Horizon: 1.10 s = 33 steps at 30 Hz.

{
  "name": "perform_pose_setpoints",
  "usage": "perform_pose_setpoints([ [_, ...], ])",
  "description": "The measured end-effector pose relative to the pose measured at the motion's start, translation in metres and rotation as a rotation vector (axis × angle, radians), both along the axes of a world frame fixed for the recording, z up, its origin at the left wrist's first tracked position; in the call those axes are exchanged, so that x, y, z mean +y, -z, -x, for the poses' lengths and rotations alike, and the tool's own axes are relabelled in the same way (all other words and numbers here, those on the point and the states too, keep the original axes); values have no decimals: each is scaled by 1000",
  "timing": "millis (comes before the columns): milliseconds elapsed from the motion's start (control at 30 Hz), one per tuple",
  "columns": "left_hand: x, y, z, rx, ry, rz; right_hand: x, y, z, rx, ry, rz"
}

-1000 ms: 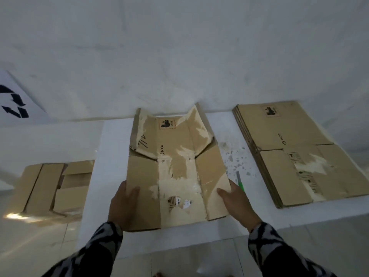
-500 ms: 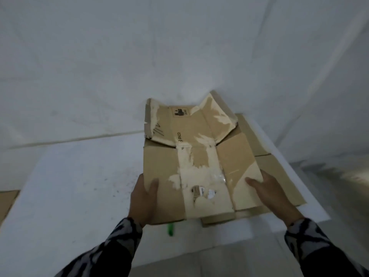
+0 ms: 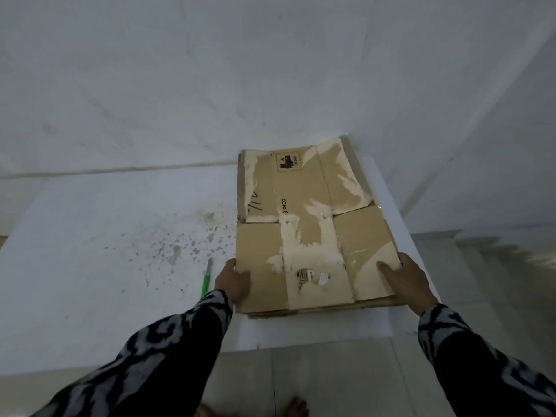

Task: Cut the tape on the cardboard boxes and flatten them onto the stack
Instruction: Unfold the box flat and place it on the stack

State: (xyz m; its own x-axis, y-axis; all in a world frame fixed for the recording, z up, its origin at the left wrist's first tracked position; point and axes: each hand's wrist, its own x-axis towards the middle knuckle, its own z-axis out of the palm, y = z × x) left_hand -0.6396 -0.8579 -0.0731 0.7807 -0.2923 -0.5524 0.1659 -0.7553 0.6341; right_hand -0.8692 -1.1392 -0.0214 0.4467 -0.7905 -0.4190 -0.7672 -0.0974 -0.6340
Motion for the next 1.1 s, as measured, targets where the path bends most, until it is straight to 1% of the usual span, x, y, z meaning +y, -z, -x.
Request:
perform_pose_setpoints([
  [300, 2, 9, 1, 4, 82, -41, -11, 20, 15, 14, -3, -30],
  [433, 1, 11, -2, -4, 117, -63, -6, 23, 18, 33, 23, -10],
  [567, -2, 11, -9, -7, 152, -106, 2, 26, 15, 11, 68, 3],
  [700, -3, 15, -11, 10, 145, -123, 2, 30, 11, 32, 93, 66],
  [833, -3, 15, -8, -18, 155, -106, 2, 30, 9, 130, 103, 135],
  [933, -4, 14, -5, -50, 212, -151, 4, 30, 7, 202, 123, 150],
  [1033, -9, 15, -1, -76, 250, -189, 6, 36, 8, 236, 106, 129],
  [1100, -15, 15, 2, -70, 267, -200, 6, 41, 10, 229, 97, 69],
])
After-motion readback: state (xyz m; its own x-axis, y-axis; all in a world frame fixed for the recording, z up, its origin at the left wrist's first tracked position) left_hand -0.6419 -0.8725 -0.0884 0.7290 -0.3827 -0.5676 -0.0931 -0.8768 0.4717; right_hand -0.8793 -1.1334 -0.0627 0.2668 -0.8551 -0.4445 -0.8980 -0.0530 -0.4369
